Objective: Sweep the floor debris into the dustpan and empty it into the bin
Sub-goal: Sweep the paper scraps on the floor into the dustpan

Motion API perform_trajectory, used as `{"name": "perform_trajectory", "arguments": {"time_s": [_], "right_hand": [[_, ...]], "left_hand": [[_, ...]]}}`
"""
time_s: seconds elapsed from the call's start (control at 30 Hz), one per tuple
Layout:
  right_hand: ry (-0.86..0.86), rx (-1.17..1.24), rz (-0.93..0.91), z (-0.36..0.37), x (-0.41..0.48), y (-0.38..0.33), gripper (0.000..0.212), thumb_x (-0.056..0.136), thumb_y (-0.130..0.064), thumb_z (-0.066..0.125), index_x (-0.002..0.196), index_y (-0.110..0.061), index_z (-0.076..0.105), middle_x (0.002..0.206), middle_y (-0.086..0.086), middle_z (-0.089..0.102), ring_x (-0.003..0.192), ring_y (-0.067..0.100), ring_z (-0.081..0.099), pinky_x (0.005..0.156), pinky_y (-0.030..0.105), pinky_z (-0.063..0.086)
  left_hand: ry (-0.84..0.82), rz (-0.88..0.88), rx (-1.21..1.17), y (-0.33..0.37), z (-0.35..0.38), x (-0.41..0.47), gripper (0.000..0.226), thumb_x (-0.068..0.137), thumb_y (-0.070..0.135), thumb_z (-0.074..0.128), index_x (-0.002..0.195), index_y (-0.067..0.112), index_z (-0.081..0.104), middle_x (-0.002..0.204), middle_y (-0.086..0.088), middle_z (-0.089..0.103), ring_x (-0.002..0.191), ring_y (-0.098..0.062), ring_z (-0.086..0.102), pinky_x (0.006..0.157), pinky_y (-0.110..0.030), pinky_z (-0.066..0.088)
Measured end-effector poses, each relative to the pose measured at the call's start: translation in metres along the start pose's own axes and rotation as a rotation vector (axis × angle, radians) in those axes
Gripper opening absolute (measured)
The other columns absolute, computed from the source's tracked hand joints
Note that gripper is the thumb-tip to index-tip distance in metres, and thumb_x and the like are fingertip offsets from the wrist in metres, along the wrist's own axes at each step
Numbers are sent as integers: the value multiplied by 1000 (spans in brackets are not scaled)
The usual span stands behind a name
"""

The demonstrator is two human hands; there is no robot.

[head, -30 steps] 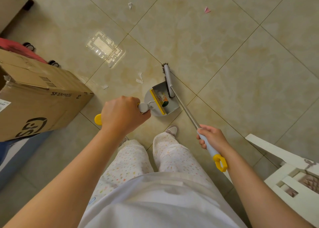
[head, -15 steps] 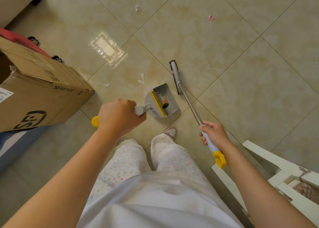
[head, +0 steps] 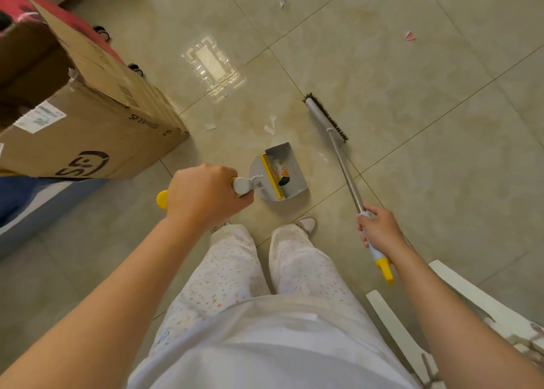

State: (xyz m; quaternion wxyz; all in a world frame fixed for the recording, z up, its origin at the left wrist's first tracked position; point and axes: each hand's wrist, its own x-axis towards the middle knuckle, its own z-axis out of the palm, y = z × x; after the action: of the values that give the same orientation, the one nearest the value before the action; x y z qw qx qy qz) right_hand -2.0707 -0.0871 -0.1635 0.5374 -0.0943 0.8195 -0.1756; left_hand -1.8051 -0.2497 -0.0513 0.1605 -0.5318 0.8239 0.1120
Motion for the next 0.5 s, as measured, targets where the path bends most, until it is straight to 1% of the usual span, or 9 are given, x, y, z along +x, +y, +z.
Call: {"name": "perform_trajectory", "arguments": {"time_s": [0.1, 0.23, 0.3, 0.4, 0.5], "right_hand": [[18, 21, 56, 3, 16, -12, 48, 91, -6, 48, 139, -8, 44, 72, 10, 56, 52, 22, 46, 47, 27, 42], [-44, 173, 127, 21, 16, -22, 35, 91, 0, 48, 125, 9, 49, 67, 13, 50, 51, 20, 42, 36, 18, 39], [-85, 238, 165, 27, 9, -21, 31, 92, 0, 50, 122, 7, 51, 67, 14, 50, 50, 20, 42, 35, 16, 38], [-166, 376, 230, 22, 1, -19, 28, 93, -2, 51, 120, -5, 51, 68, 15, 50, 41, 16, 42, 34, 16, 36], [-225, 478, 238, 14, -12, -21, 32, 93, -3, 50, 126, -1, 49, 71, 16, 50, 34, 11, 43, 33, 17, 35]], "left_hand": [[-2, 0, 7, 4, 1, 3, 46, 81, 55, 54, 61, 14, 59, 51, 0, 52, 47, -22, 48, 45, -18, 20], [-3, 9, 3, 7, 4, 2, 46, 81, 56, 53, 60, 15, 59, 49, 2, 47, 46, -21, 48, 44, -18, 20], [2, 8, 3, 7, 4, 3, 46, 80, 56, 54, 59, 15, 59, 48, 1, 48, 45, -21, 48, 44, -17, 20], [1, 5, -3, 4, 4, 3, 46, 79, 54, 57, 55, 15, 56, 44, 2, 42, 43, -22, 46, 44, -17, 20], [-8, 7, -1, 2, 3, 4, 46, 79, 54, 57, 54, 16, 55, 43, 3, 40, 42, -22, 46, 44, -17, 20]]}}
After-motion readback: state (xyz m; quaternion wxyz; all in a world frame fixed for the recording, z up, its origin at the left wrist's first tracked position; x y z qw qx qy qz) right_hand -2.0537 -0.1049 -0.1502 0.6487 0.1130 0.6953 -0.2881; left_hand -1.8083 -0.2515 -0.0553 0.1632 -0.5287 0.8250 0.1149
